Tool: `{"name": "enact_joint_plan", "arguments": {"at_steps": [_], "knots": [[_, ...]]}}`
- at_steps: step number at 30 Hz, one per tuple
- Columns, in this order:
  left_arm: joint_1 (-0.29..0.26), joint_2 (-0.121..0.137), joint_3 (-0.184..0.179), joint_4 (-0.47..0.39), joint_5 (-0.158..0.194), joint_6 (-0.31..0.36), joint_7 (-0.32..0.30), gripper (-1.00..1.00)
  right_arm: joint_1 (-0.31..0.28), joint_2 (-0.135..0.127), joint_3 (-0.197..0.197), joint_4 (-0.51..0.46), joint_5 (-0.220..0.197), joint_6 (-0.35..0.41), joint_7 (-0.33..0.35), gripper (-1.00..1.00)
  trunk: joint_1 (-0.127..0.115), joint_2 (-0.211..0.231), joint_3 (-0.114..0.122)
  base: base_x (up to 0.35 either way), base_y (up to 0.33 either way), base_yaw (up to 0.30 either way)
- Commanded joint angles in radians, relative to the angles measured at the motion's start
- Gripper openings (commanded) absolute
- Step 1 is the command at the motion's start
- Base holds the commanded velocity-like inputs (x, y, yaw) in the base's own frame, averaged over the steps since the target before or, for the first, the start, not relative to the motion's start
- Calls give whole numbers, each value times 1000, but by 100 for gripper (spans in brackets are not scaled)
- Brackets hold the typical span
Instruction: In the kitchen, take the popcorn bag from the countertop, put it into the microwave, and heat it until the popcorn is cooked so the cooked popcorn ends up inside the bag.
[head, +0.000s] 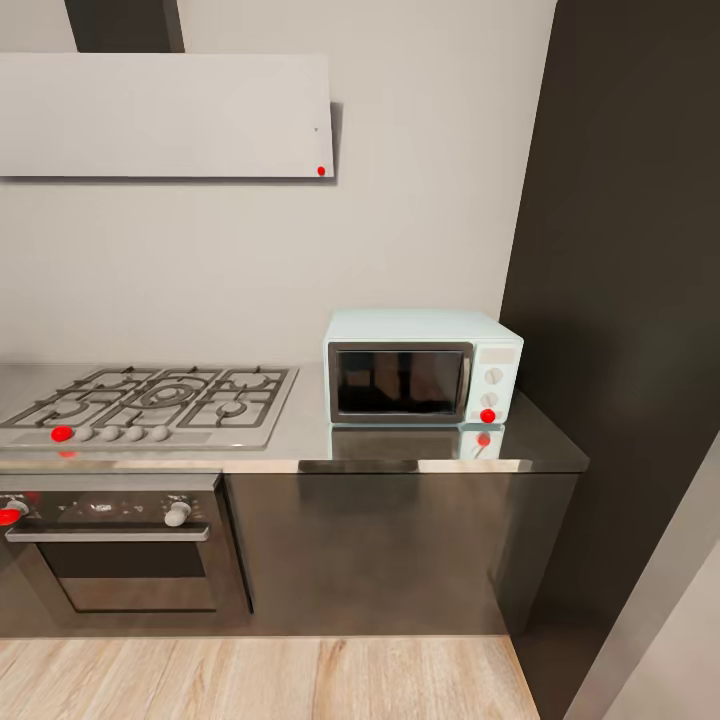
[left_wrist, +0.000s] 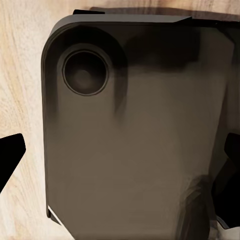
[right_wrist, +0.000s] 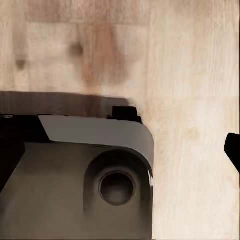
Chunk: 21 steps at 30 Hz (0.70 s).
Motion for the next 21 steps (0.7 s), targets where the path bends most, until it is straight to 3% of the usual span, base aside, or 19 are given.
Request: {"name": "enact_joint_plan", "arguments": {"at_steps": [1, 3, 6, 8, 10, 13, 15, 21], "knots": [[1, 0, 0, -2, 7, -1, 0, 100, 1, 0, 1, -77, 2, 59, 0, 100, 0, 0, -1, 0, 0, 0], [0, 0, -1, -2, 7, -1, 0, 100, -1, -1, -2, -314, 1, 217, -5, 100, 0, 0, -1, 0, 0, 0], [0, 0, -1, -2, 7, -1, 0, 100, -33, 1, -3, -458, 2, 331, -5, 100, 0, 0, -1, 0, 0, 0], [0, 0, -1, -2, 7, -1, 0, 100, -97, 6, -4, -496, 0, 407, -6, 100, 0, 0, -1, 0, 0, 0], [0, 0, -1, -2, 7, -1, 0, 100, -202, 10, -4, -511, -7, 493, -8, 100, 0, 0, -1, 0, 0, 0], [0, 0, -2, -2, 7, -1, 0, 100, -331, 13, -4, -515, -7, 532, -6, 100, 0, 0, -1, 0, 0, 0], [0, 0, -2, -2, 7, -1, 0, 100, -387, 14, -4, -516, -13, 542, -5, 100, 0, 0, -1, 0, 0, 0], [1, 0, -2, -2, 7, -1, 0, 100, -570, 11, -11, -572, -16, 687, -7, 100, 0, 0, -1, 0, 0, 0]]}}
